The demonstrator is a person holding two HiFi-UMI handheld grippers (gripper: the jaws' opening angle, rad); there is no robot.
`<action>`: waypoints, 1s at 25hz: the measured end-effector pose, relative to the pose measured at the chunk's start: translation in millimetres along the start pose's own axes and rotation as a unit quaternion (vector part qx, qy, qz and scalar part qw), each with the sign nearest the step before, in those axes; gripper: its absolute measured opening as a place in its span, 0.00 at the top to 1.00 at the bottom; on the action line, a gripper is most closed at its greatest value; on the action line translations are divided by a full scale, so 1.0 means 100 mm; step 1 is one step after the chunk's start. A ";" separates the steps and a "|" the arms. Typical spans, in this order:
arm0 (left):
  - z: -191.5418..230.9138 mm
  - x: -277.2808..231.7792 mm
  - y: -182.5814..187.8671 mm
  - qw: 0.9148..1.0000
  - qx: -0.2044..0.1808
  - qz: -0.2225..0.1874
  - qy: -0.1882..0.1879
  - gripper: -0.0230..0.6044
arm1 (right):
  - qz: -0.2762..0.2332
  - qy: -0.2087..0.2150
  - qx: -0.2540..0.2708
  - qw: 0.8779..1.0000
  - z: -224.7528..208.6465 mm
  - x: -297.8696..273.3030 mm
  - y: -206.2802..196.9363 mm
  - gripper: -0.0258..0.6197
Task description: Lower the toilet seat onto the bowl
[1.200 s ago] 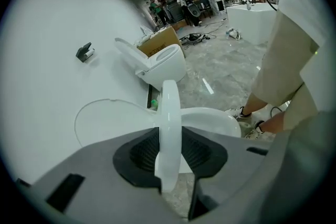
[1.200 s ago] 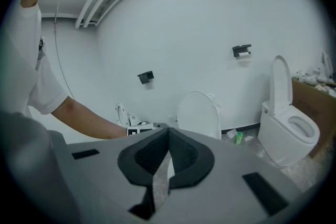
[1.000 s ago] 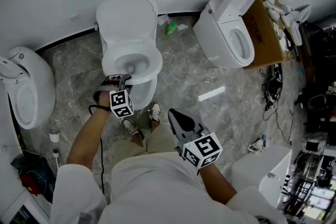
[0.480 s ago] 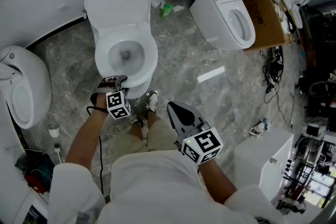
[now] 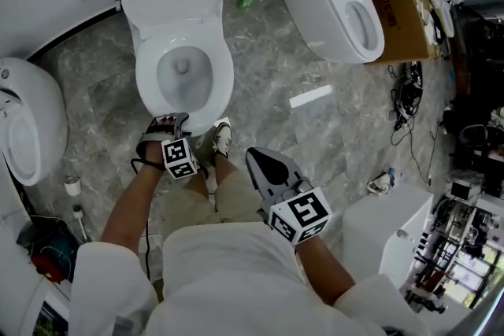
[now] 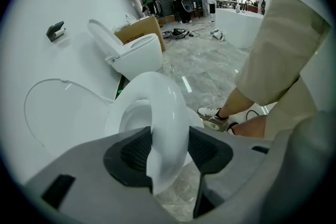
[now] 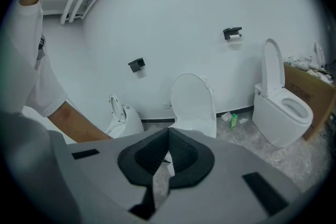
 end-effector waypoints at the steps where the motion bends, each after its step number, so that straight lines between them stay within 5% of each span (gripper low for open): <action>1: -0.03 -0.02 0.00 1.000 0.014 -0.001 -0.004 0.65 | 0.002 0.002 0.000 1.000 0.01 -0.03 0.00 0.96; 4: -0.09 -0.09 0.00 0.998 0.060 -0.006 -0.023 0.62 | 0.009 0.006 -0.002 1.000 0.00 -0.11 -0.01 0.96; 25: -0.59 -0.95 -0.29 0.993 0.031 0.037 -0.107 0.61 | 0.078 -0.004 -0.057 0.995 -0.37 -0.45 -0.68 0.96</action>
Point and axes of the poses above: the fingertips, and each gripper's own axes: x backward along the fingers, z to its left, y out of its top, the point moved 1 cm from there along x, backward along the fingers, and after that the axes turned 4 degrees about x, right-handed, at the moved point
